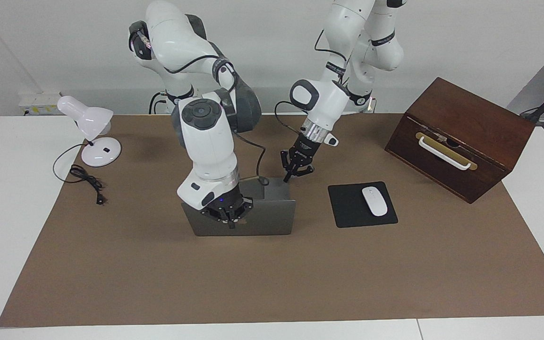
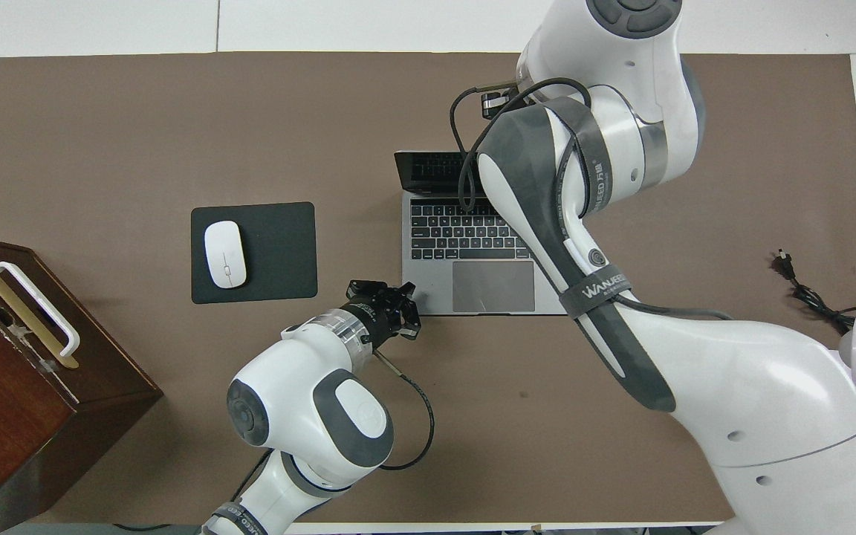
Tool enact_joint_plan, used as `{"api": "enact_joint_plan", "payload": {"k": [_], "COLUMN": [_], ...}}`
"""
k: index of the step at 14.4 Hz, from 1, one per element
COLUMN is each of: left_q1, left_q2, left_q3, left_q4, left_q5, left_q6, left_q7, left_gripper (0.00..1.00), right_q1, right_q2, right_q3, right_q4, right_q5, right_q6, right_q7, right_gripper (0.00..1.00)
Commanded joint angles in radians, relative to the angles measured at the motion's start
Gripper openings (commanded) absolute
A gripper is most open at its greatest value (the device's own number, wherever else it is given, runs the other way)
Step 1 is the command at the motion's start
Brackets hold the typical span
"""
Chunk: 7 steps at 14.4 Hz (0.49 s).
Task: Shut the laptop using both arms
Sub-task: 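Hold the left gripper at the laptop front while the right gripper contacts the lid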
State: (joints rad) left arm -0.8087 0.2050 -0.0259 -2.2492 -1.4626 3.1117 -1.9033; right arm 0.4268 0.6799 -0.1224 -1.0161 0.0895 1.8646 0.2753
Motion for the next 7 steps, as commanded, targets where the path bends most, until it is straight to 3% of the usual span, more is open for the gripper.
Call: {"api": "enact_joint_plan", "payload": {"k": [1,4,7], "left_q1": [-0.020,-0.021,-0.021], "left_q2": [0.045,0.068,0.079], "left_q3": [0.004,0.003,0.000], "left_q4": [0.045,0.048,0.049], "left_q5": [-0.024,-0.021,-0.021], "left_q6": [0.030,0.037,0.042], "left_q7": [-0.002,-0.002,-0.002], "left_gripper": [0.00,0.00,0.00], "right_q1": [0.045,0.098,0.104], "right_q2": [0.015,0.015,0.015], "right_q3": [-0.065,-0.158,-0.169], "right_q4": [0.027,0.025,0.021], "right_q5": [0.055,0.128,0.156], "right_q6": [-0.027,-0.048,-0.048], "right_q7": [0.028,0.030,0.035], "right_gripper": [0.00,0.00,0.00]}}
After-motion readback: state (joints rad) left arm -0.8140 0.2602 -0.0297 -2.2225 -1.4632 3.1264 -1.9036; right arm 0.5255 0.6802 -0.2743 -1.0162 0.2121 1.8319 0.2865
